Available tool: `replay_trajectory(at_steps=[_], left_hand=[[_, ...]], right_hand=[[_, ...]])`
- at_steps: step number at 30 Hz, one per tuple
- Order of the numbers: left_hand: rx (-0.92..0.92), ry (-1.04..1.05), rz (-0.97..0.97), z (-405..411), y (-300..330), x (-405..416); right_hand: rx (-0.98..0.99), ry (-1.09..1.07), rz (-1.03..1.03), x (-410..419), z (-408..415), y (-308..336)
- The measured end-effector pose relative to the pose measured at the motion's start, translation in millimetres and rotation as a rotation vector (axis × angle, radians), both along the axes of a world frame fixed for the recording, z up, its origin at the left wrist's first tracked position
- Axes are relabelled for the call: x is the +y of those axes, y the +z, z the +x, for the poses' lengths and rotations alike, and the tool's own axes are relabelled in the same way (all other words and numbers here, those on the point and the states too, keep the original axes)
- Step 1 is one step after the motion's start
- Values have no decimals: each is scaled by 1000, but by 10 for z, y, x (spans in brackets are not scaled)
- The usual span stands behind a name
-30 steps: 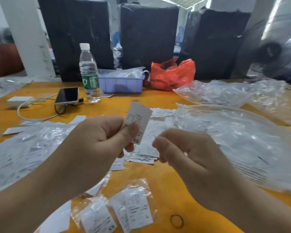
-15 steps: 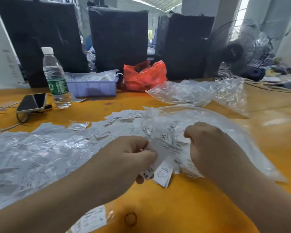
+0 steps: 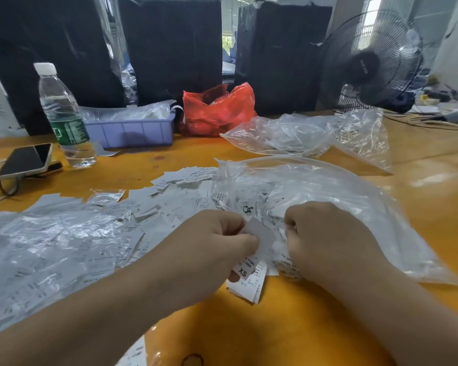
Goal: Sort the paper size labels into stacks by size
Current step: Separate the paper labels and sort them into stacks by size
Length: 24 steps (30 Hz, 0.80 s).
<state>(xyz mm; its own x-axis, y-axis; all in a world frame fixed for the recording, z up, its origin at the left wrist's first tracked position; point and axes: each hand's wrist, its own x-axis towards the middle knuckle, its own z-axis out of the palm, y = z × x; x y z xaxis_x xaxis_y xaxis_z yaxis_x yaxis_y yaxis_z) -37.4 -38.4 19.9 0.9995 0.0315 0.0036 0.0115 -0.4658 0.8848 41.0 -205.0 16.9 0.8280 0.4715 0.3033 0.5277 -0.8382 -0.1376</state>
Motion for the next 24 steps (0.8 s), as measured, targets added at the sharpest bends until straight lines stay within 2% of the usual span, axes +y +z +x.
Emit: replay_trajectory(at_steps=[3,7,8,10,13,19,24], left_hand=[[26,17,-77,-4,19,51],[-50,75,-13,-75,30,162],[-72,88,-3,-113,47,198],[-115,143,-25,-197,90,289],[-142,246,-173,-351,154,471],[-200,423,-341,-694,168,884],[-286,498,-270,-893,101,1163]], right_hand=[[-63,31,80,15,1,5],[-54,172,315,57,-81,116],[38,216,418,82,-114,171],[359,324,624,170,-205,300],[714,463,754,395,-328,430],[1072,564,918,1052,-529,500],[1109,641,858,1475,-631,449]])
